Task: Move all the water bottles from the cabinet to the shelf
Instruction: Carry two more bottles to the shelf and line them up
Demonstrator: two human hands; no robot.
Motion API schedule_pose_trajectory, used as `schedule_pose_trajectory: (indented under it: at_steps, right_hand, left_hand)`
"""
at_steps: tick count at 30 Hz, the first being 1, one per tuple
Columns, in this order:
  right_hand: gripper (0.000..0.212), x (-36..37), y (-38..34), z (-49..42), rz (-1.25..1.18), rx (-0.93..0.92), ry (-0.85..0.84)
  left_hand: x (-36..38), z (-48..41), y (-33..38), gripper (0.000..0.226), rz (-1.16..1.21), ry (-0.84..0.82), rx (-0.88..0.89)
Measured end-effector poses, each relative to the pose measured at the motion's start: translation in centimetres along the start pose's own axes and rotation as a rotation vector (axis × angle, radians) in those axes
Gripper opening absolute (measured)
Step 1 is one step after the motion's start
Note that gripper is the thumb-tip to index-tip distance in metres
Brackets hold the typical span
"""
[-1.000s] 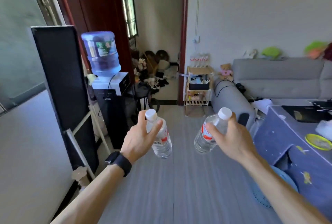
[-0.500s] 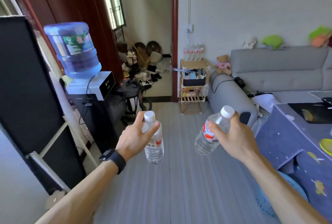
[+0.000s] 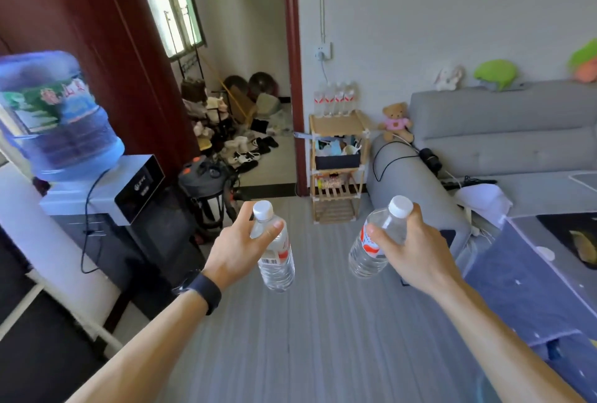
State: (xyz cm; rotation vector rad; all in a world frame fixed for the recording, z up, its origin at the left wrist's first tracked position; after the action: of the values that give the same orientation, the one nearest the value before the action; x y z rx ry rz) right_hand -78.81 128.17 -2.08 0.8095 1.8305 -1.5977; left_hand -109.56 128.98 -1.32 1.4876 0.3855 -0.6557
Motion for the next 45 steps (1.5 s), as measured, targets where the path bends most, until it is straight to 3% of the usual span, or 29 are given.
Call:
schedule_pose_trajectory:
  at_steps: [6,11,17,20,32,37,45]
  right_hand:
    - [0.047,-0.2,3.3,-9.2,0.018,0.048,-0.025]
    - [0.053,0.2,5.8,-18.1,0.01,0.091,-0.04]
    - [0.046,-0.4,7.9,-29.6,0.019,0.173,-0.027]
    - [0.047,-1.3,8.9,-34.3,0.04,0.189,0.029]
    - [0.043,-0.3,17.5,-52.8,0.001,0.26,-0.086]
    - [0.049,1.7,22.3,-62.8,-0.153,0.309,-0.204]
    - [0.046,2.0,25.3,-75.9,-0.095,0.232,-0.347]
  left_hand:
    - [0.8,-11.3,-0.2,0.035,-0.007,-0.026,0.01]
    - [0.9,-22.6,-0.2,0.043,-0.026,-0.086,0.04]
    - [1.4,-36.8,-0.1,0.03,-0.046,-0.173,0.063]
    - [2.0,-42.8,0.4,0.034,-0.073,-0.204,0.08]
    - [6.2,-62.6,-1.3,0.044,-0.073,-0.295,0.0]
    - [6.8,-71.3,-1.1,0.039,-0.071,-0.236,-0.076]
    - [6.7,-82.0,-0.1,0.03,-0.018,-0.089,-0.162]
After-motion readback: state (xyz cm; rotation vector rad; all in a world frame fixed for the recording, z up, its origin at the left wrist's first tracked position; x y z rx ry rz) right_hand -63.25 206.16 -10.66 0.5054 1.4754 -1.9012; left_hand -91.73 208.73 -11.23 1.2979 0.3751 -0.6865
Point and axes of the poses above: each hand's wrist, its own z-axis away from the middle knuckle, its own x-axis out of the palm, y = z × x, the point moved 2 cm from there along -z, towards the middle knuckle, and after that the axes turned 12 degrees about -y, right-handed, at the moved point
